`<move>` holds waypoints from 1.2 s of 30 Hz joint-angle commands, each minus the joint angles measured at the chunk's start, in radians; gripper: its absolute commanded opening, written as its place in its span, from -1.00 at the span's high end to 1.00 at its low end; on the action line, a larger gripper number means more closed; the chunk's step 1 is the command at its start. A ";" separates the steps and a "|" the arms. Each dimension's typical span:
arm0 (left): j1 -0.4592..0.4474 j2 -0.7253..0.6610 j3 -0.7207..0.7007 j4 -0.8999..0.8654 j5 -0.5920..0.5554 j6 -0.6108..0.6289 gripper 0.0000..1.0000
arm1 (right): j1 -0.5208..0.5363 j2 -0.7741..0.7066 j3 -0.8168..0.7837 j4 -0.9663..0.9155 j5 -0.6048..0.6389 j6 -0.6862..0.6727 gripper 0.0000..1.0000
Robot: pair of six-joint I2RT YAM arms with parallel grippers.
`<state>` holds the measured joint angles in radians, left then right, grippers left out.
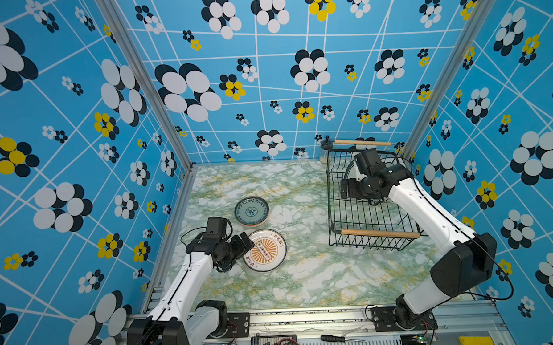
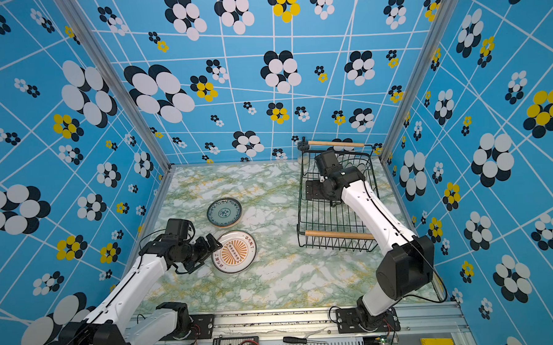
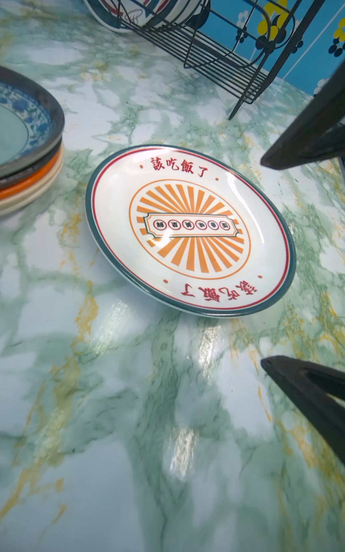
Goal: Unload the plates from the dish rack
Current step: Place a plate at the center of the table, then pick up the plate from the dish rack.
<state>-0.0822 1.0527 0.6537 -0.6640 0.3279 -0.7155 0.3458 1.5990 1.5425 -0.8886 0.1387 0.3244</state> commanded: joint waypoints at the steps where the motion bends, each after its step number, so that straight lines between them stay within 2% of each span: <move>1: 0.013 -0.010 0.074 -0.067 -0.029 0.033 -0.98 | -0.018 0.059 0.016 0.048 0.050 -0.051 -0.99; 6: 0.018 0.026 0.137 -0.081 -0.017 0.049 -0.98 | -0.034 0.149 0.048 0.091 0.104 -0.074 -0.98; 9: 0.018 0.029 0.175 -0.095 -0.017 0.057 -0.98 | -0.049 0.217 0.123 0.099 0.122 -0.073 -0.99; 16: 0.019 0.035 0.277 -0.164 -0.092 0.068 -0.98 | -0.074 0.340 0.211 0.104 0.140 -0.069 -0.99; 20: 0.019 0.025 0.299 -0.165 -0.134 0.029 -0.98 | -0.082 0.385 0.232 0.126 0.120 -0.075 -0.96; 26: 0.019 0.003 0.286 -0.110 -0.148 -0.036 -0.98 | -0.082 0.435 0.271 0.141 0.119 -0.080 -0.86; 36: 0.024 0.030 0.312 -0.104 -0.159 0.006 -0.98 | -0.083 0.468 0.281 0.170 0.128 -0.089 -0.55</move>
<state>-0.0700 1.0752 0.9337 -0.7738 0.1856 -0.7322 0.2657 2.0491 1.7943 -0.7403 0.2539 0.2443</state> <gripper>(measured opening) 0.992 0.787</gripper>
